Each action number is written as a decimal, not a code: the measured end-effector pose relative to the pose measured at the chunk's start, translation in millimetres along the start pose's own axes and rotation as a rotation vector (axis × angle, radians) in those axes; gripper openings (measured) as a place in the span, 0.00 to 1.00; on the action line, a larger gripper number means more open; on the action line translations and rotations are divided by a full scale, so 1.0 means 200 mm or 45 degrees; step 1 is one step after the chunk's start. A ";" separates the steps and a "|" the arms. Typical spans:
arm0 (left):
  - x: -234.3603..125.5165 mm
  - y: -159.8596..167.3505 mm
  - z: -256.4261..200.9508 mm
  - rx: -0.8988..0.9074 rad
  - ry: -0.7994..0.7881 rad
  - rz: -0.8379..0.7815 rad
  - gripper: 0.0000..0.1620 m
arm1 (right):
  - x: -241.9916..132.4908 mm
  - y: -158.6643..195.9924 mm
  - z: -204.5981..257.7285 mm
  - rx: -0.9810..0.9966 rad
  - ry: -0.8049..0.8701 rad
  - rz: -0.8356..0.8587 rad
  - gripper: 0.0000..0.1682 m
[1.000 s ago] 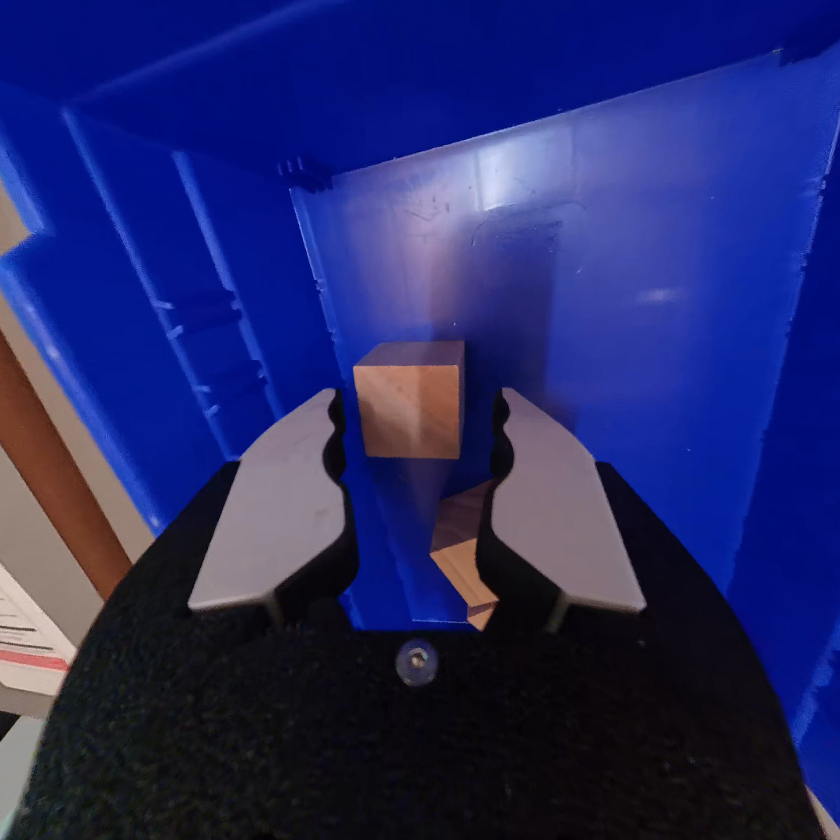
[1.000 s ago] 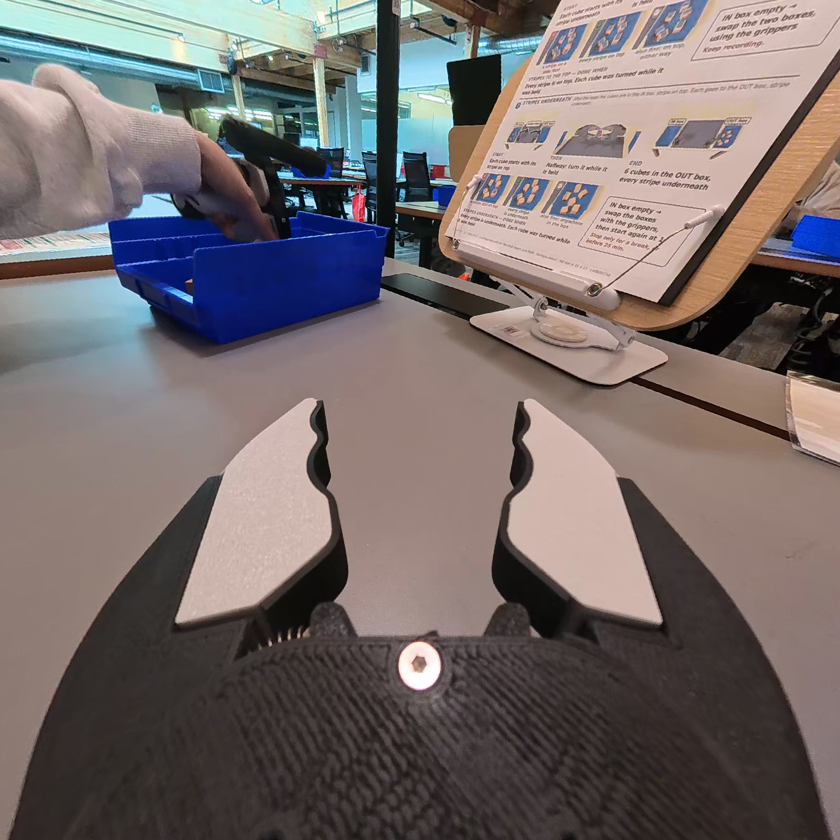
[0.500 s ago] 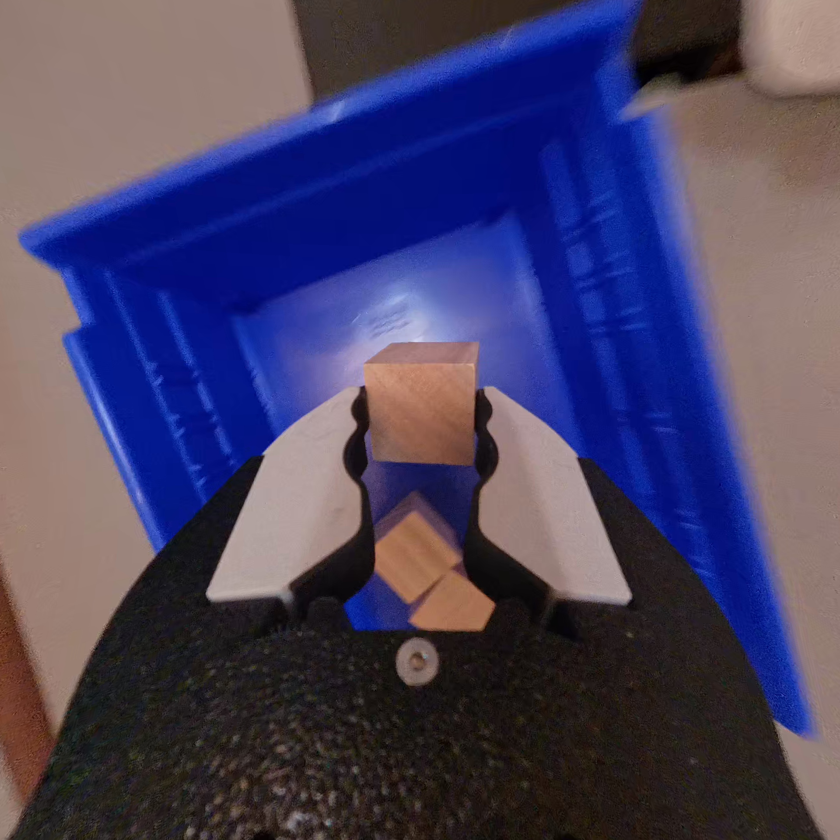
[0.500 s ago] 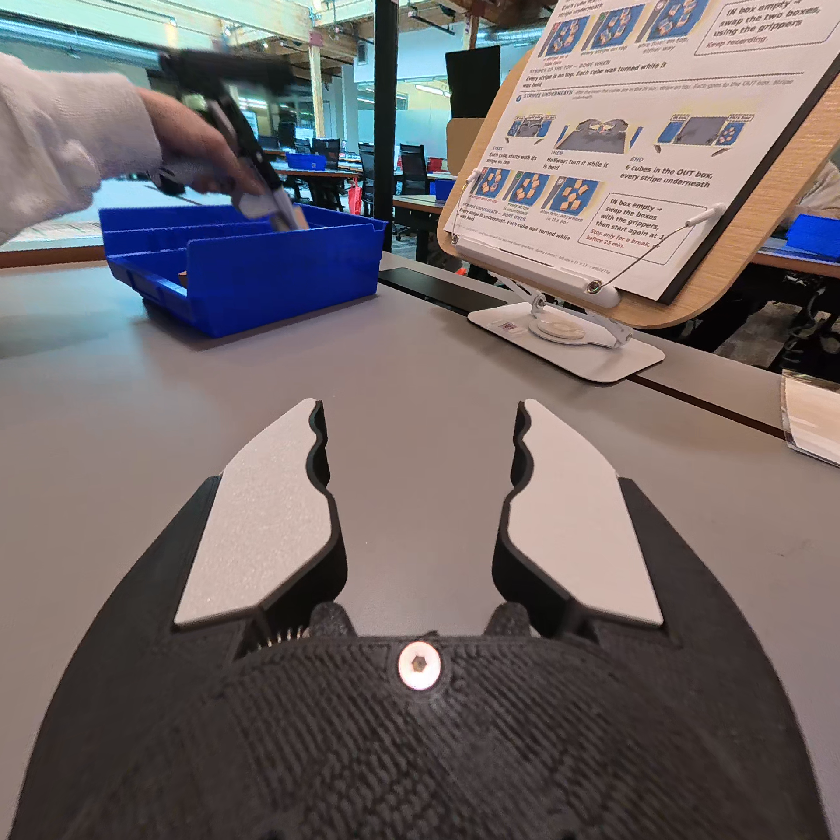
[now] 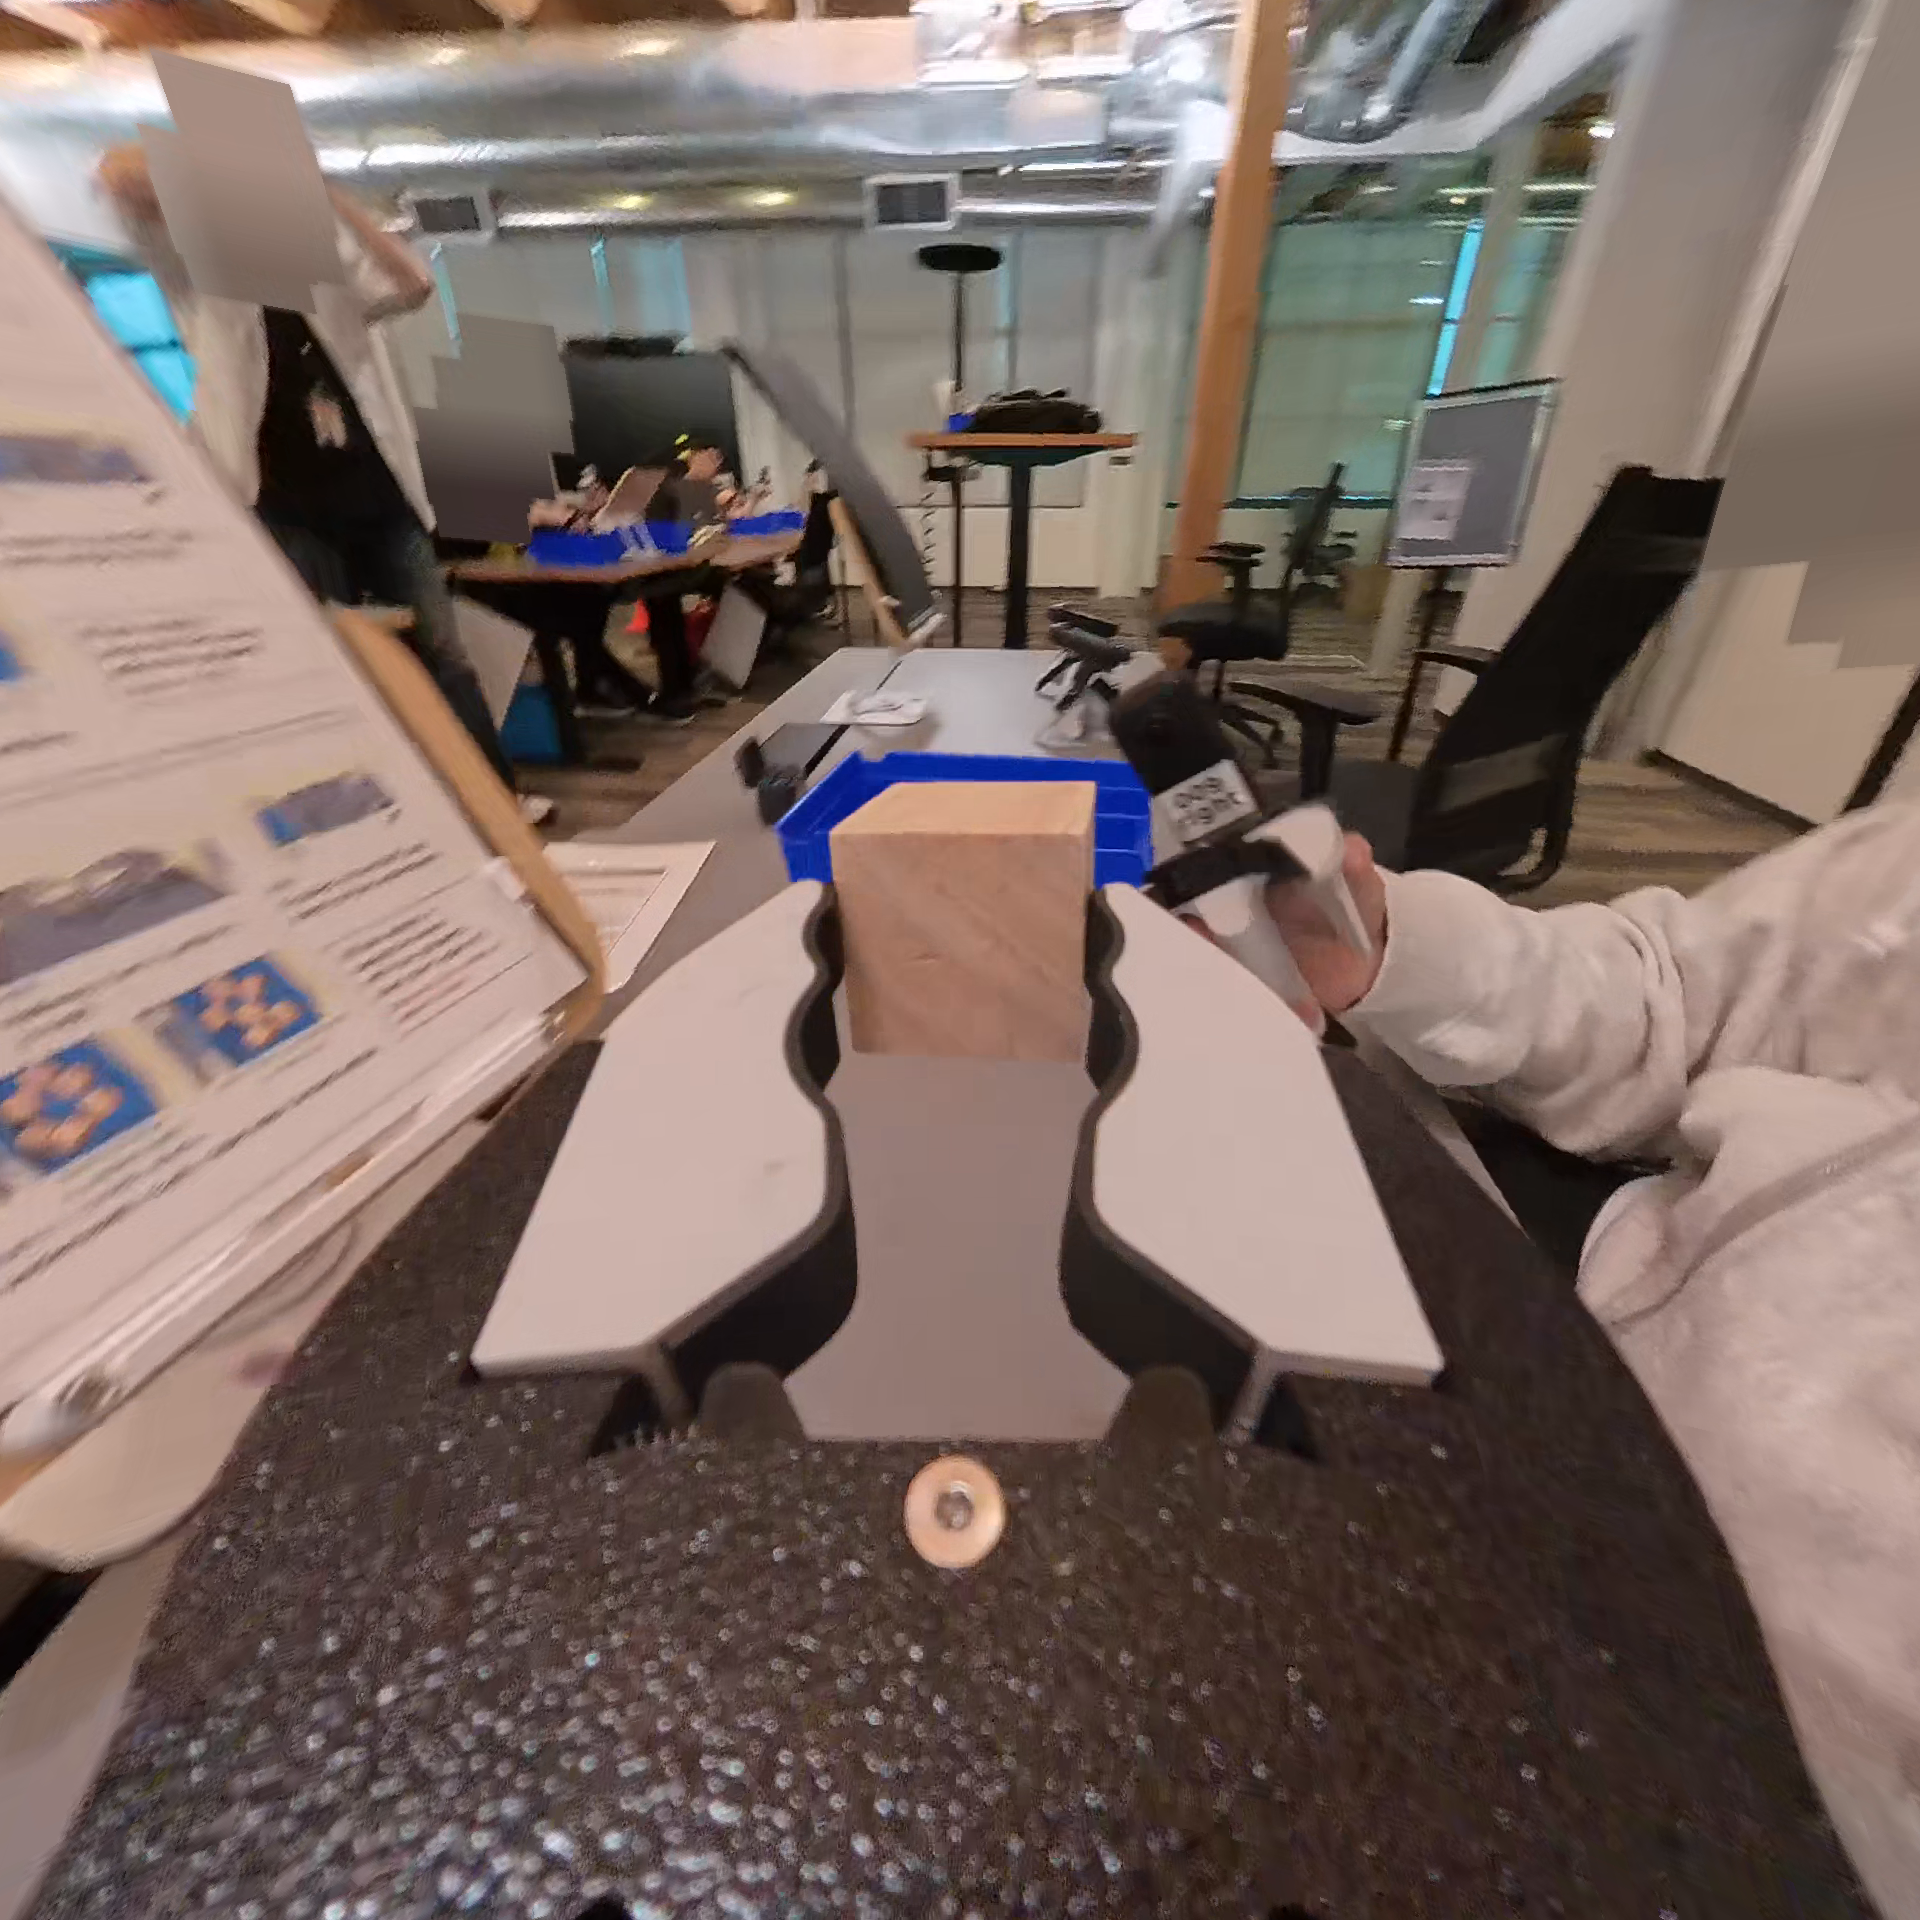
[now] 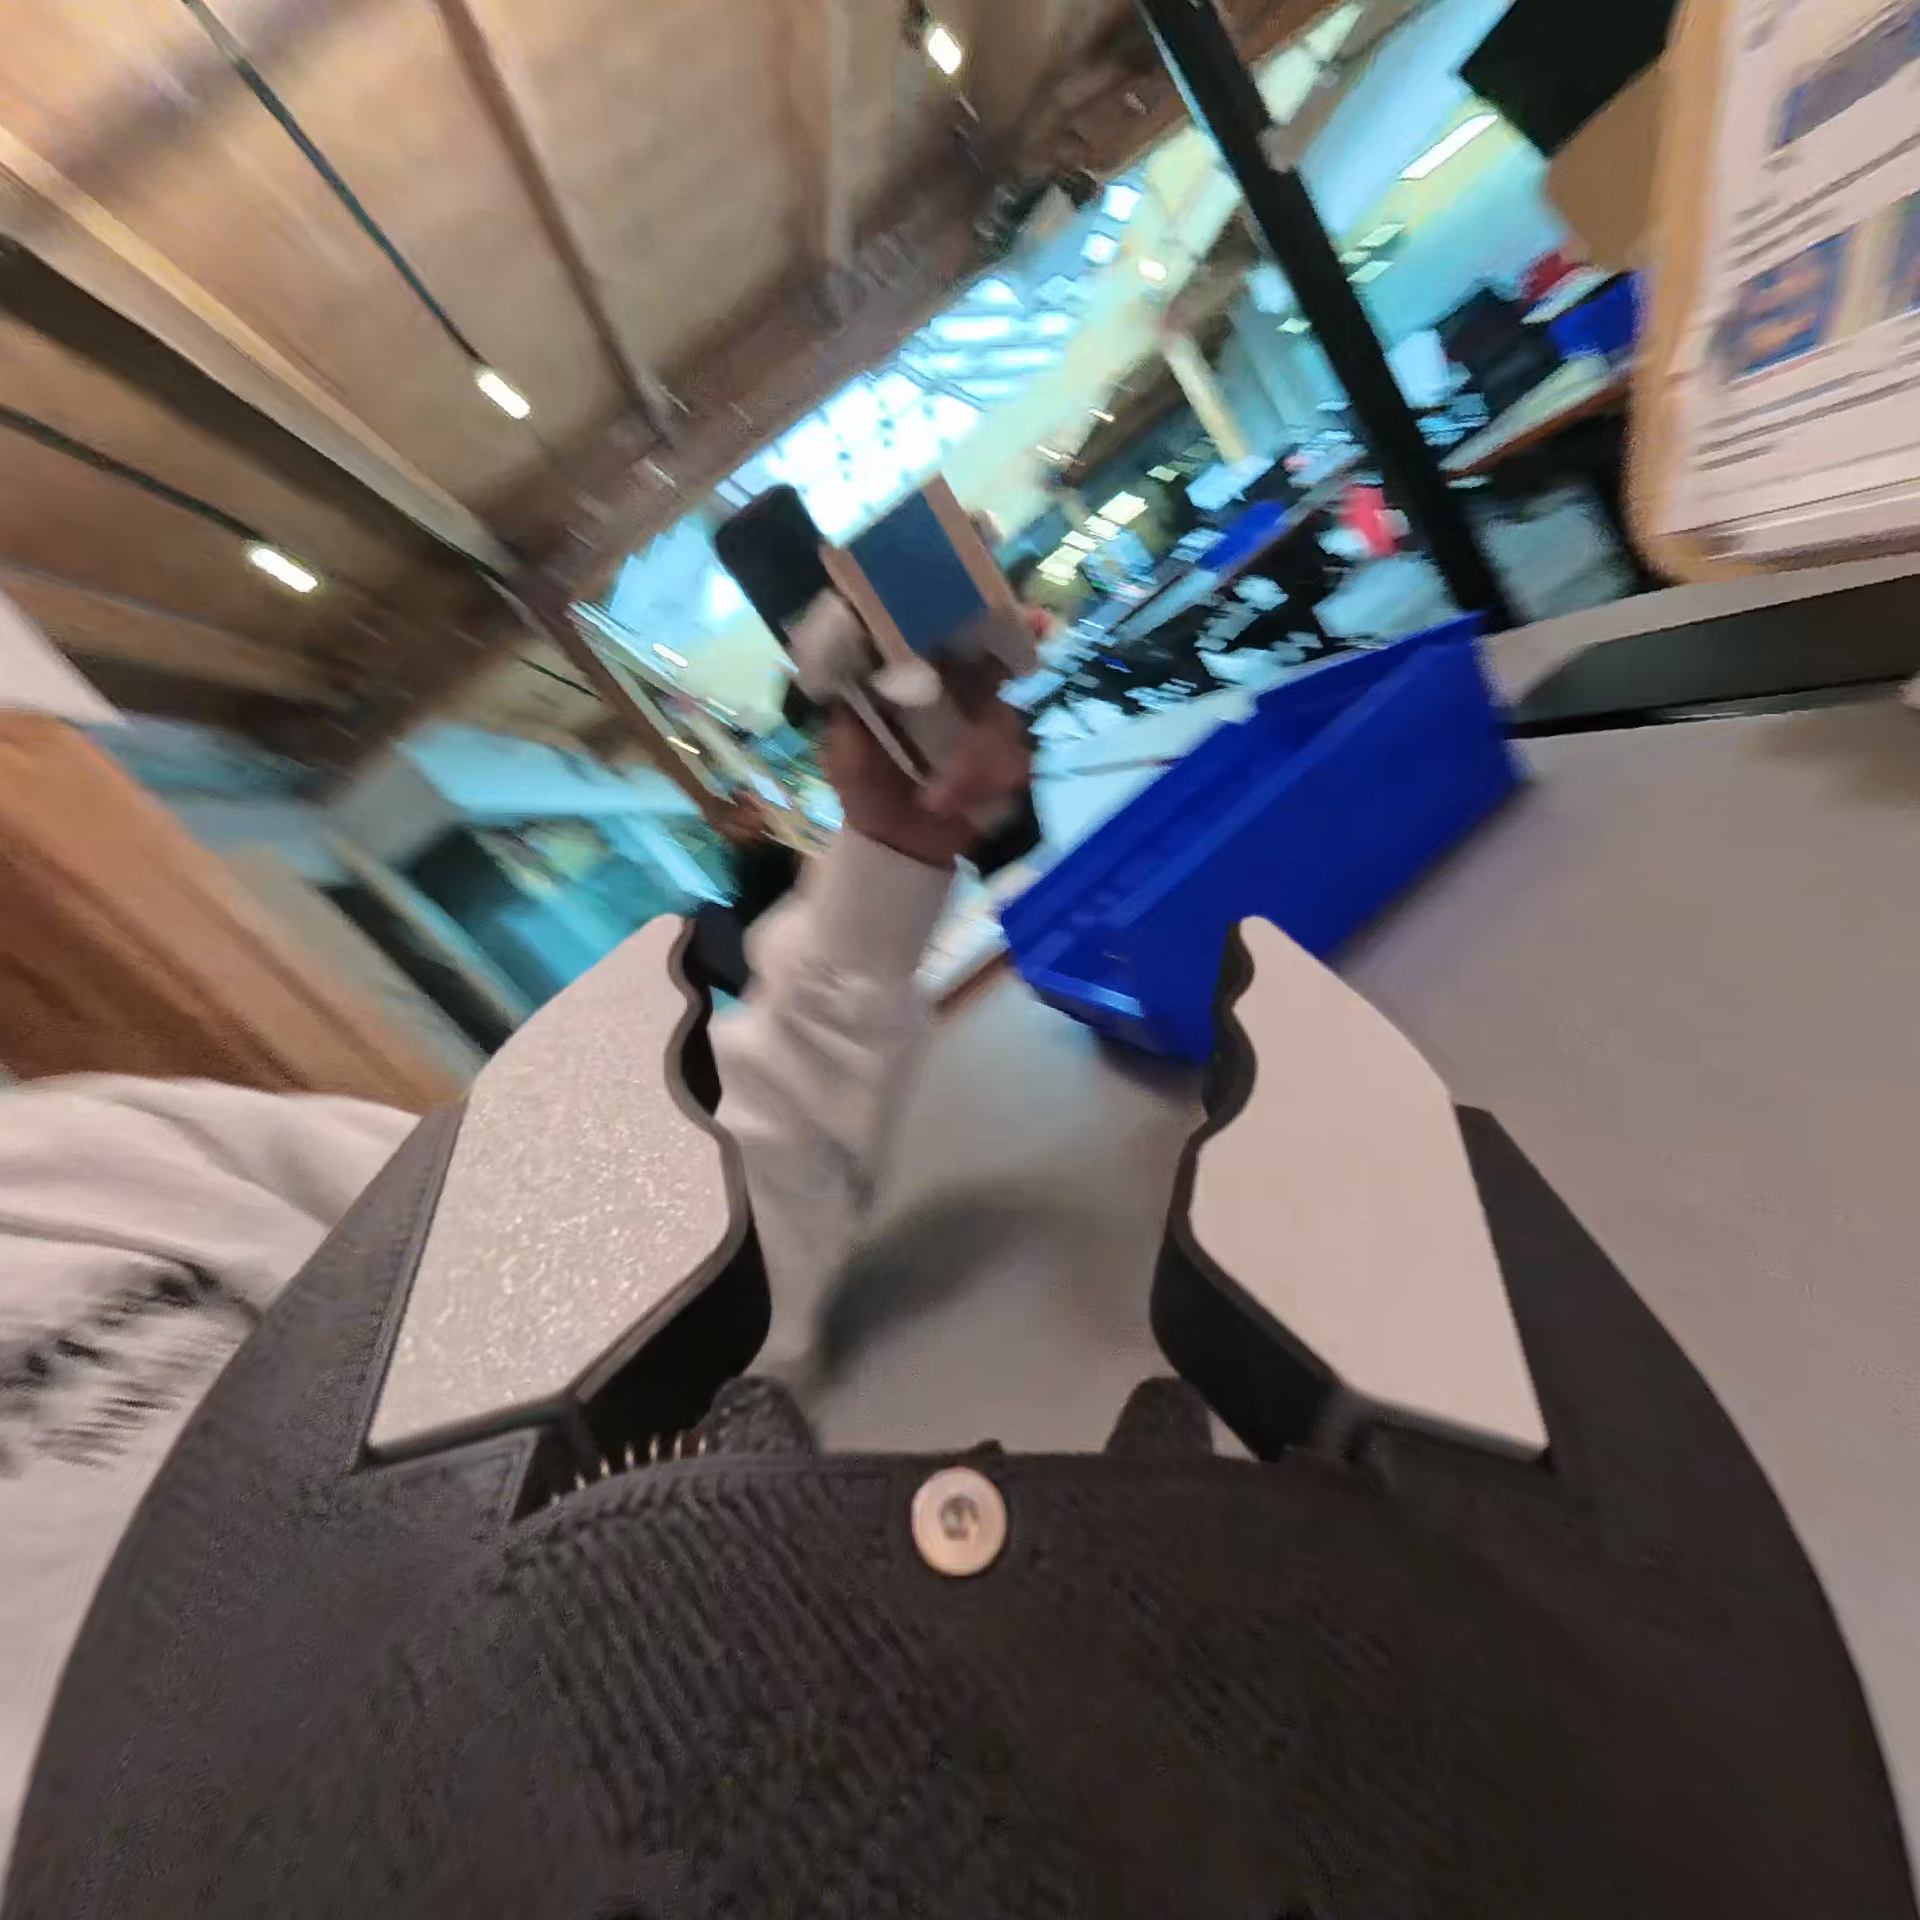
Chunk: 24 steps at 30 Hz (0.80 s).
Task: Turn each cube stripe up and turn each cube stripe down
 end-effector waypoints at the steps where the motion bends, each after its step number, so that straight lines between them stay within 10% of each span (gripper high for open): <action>1: 0.04 0.02 -0.04 0.039 0.026 -0.004 0.27 | 0.01 -0.02 0.03 0.115 -0.093 -0.045 0.53; 24: 0.43 0.34 -0.33 0.401 0.195 0.188 0.27 | 0.11 0.12 -0.06 0.776 -0.346 -0.015 0.27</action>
Point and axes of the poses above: each gripper's, where its closed fingertips meet, x out along the fingers, y out of its underside, z = x × y across the jaws, the point moved 6 cm from there along -x, back along the fingers, and after that the axes turned 2 degrees about x, right-handed, at the moved point
